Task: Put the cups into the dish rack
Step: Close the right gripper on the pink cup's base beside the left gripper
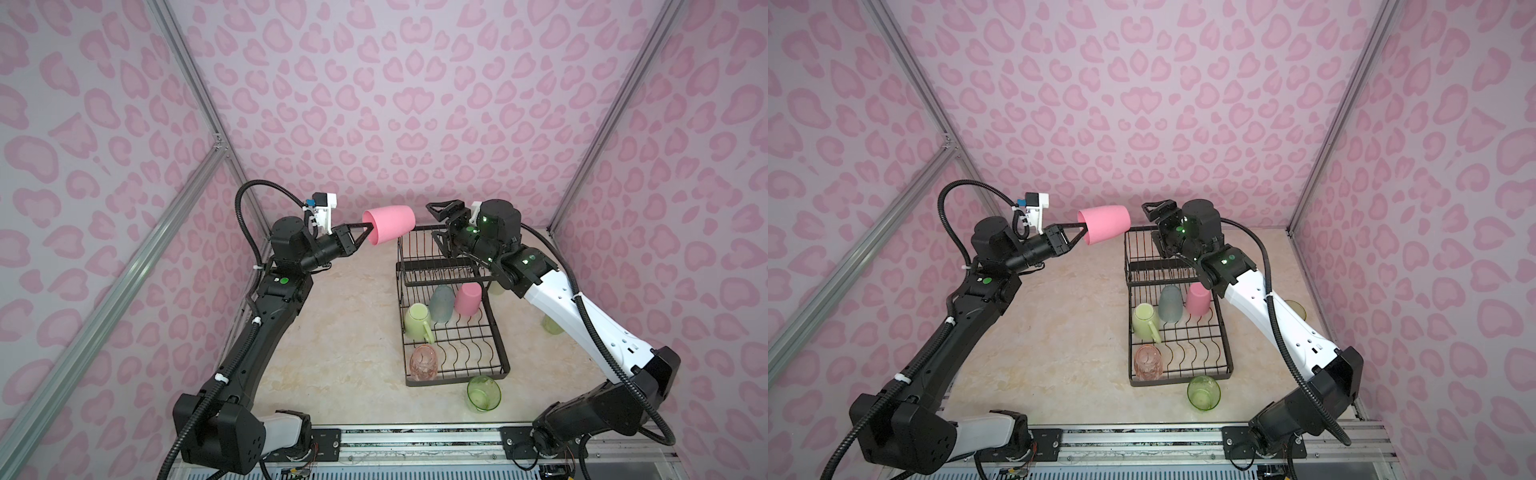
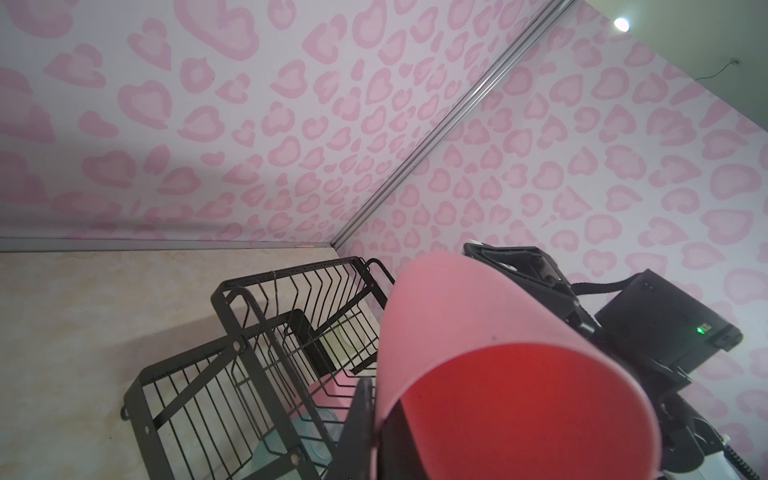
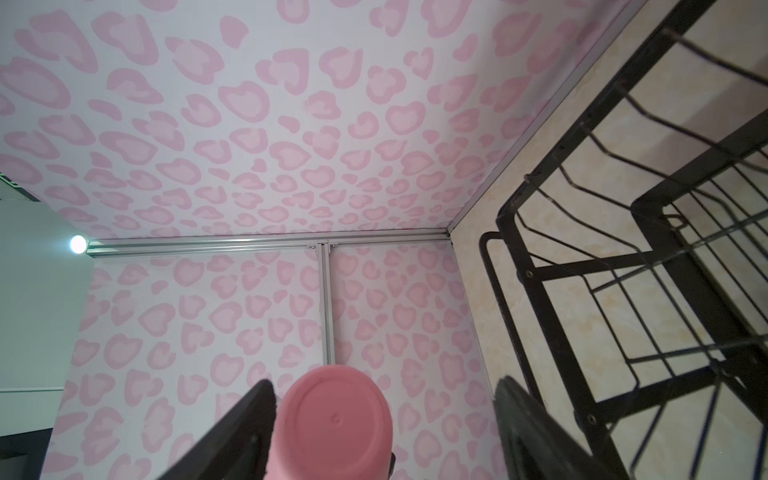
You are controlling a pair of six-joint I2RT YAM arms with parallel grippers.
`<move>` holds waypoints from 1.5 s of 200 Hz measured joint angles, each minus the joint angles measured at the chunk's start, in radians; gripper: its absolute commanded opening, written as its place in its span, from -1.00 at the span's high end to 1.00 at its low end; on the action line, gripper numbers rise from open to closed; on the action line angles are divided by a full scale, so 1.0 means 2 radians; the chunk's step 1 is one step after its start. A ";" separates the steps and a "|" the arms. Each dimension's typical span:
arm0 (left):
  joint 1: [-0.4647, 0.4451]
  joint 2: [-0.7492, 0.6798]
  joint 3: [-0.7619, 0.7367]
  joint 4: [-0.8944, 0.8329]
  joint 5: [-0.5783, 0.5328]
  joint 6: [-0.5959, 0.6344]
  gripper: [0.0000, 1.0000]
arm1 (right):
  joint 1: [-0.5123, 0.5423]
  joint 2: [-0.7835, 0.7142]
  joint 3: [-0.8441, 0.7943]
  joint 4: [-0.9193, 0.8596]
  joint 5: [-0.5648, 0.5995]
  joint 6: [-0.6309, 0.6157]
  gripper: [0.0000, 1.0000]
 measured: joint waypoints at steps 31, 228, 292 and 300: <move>-0.007 0.017 0.001 0.016 -0.003 0.008 0.88 | 0.008 0.016 0.031 -0.030 0.010 0.020 -0.64; -0.038 0.090 0.029 0.074 0.012 0.003 0.88 | 0.037 0.065 0.086 -0.041 0.038 0.061 -0.30; -0.039 0.105 0.042 0.080 0.024 -0.004 0.36 | 0.038 0.058 0.075 -0.031 0.045 0.057 -0.23; -0.039 0.105 0.043 0.080 0.025 -0.004 0.29 | 0.038 0.056 0.073 -0.031 0.045 0.054 -0.22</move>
